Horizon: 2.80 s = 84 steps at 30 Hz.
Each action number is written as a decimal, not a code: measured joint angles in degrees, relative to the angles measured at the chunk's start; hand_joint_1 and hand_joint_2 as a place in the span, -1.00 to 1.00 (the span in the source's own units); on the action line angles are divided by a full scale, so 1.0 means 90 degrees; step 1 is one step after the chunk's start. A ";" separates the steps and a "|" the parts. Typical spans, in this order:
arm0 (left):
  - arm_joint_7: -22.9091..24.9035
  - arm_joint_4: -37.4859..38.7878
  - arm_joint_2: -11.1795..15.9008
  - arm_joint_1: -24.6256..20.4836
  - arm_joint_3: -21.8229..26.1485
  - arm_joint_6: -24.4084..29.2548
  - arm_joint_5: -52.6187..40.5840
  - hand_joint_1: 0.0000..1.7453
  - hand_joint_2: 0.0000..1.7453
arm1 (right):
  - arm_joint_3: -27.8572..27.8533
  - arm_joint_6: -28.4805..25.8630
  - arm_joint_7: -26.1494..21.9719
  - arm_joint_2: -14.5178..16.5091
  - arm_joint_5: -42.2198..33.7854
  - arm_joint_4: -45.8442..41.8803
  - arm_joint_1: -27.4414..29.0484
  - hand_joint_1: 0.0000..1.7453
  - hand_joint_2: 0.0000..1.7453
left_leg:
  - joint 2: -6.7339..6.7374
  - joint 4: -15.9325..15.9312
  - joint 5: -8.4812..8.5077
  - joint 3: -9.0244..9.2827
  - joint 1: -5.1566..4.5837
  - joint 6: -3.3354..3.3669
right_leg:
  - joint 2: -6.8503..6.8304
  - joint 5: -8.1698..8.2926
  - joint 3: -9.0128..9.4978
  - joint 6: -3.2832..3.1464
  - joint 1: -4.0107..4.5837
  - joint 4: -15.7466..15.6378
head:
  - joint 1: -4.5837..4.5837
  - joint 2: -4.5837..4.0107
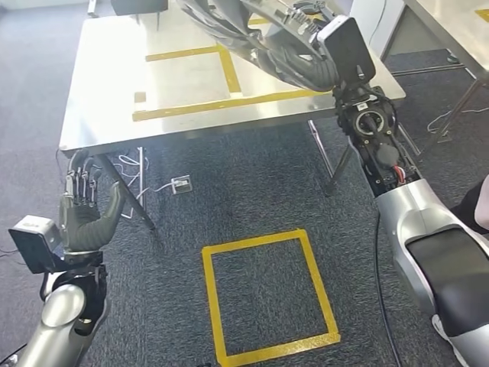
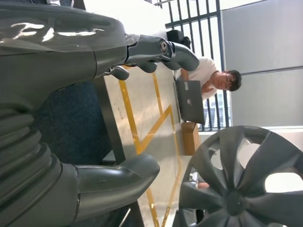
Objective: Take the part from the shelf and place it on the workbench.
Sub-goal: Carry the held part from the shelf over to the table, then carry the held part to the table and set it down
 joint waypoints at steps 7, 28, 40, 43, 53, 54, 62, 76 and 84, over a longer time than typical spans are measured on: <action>-0.0015 0.0050 0.0000 -0.0044 0.0000 -0.0091 -0.0003 -1.00 1.00 | 0.0002 -0.0060 -0.0073 0.0045 0.0052 0.0729 -0.0312 1.00 1.00 | 0.0001 -0.2185 0.1275 0.0645 -0.0104 0.0224 | 0.0045 -0.0324 0.0280 0.0120 0.0006 0.0053 | -0.0125 0.0000; -0.0113 0.0262 -0.0048 -0.0215 0.0002 -0.0247 -0.0026 -1.00 1.00 | 0.0042 -0.0205 -0.0190 0.0148 0.0275 0.2151 -0.0979 1.00 1.00 | -0.0002 -0.1011 0.0382 0.0677 0.0009 0.0003 | 0.0026 0.0039 -0.0133 0.0082 -0.0079 0.0109 | 0.0020 0.0000; -0.0128 0.0311 -0.0046 -0.0261 0.0005 -0.0267 -0.0033 -1.00 1.00 | 0.0084 -0.0248 -0.0171 0.0209 0.0324 0.2554 -0.1041 1.00 1.00 | 0.0029 -0.2272 0.1157 0.0833 -0.0232 0.0454 | 0.0102 -0.0335 0.0272 0.0127 0.0007 0.0106 | -0.0145 0.0000; -0.0134 0.0311 -0.0049 -0.0273 0.0005 -0.0296 -0.0041 -1.00 1.00 | 0.0087 -0.0269 -0.0154 0.0209 0.0366 0.2633 -0.1102 1.00 1.00 | 0.0041 -0.2362 0.1150 0.1041 -0.0177 0.0487 | 0.0064 -0.0620 0.0057 0.0190 0.0002 0.0631 | -0.0101 0.0000; -0.0172 0.0341 -0.0069 -0.0247 0.0004 -0.0371 -0.0049 -1.00 1.00 | 0.0098 -0.0335 -0.0115 0.0211 0.0508 0.2970 -0.1176 1.00 1.00 | -0.0012 -0.2031 0.0671 0.1231 0.0008 0.0158 | 0.0057 -0.0057 -0.0270 0.0515 -0.0220 0.0232 | 0.0048 0.0000; -0.0183 0.0349 -0.0070 -0.0250 0.0004 -0.0373 -0.0049 -1.00 1.00 | 0.0100 -0.0341 -0.0109 0.0211 0.0513 0.3003 -0.1188 1.00 1.00 | -0.0017 -0.1995 0.0642 0.1210 0.0005 0.0118 | 0.0057 -0.0118 -0.0250 0.0409 -0.0181 0.0222 | 0.0035 0.0000; -0.0211 0.0415 -0.0075 -0.0260 0.0002 -0.0378 -0.0044 -1.00 1.00 | 0.0100 -0.0418 -0.0012 0.0208 0.0590 0.3163 -0.1325 1.00 1.00 | 0.0036 0.0020 0.0183 -0.0199 0.0015 -0.0005 | 0.0136 -0.0269 -0.0020 0.0075 -0.0110 0.0247 | -0.0145 0.0000; -0.0185 0.0455 -0.0159 -0.0345 -0.0024 -0.0304 0.0039 -1.00 1.00 | 0.0144 -0.0542 0.0338 0.0216 0.0951 0.3497 -0.1403 1.00 1.00 | 0.0059 -0.2633 0.1330 0.1039 -0.0256 0.0551 | 0.0113 -0.1019 -0.0273 0.0140 -0.0025 0.1486 | -0.0119 0.0000; -0.0169 0.0477 -0.0206 -0.0324 -0.0046 -0.0263 0.0042 -1.00 1.00 | 0.0189 -0.0523 0.0434 0.0250 0.1098 0.3702 -0.1346 1.00 1.00 | -0.0034 -0.2223 0.0902 0.1087 -0.0148 0.0272 | 0.0119 -0.0045 -0.0333 0.0485 -0.0273 0.0154 | -0.0027 0.0000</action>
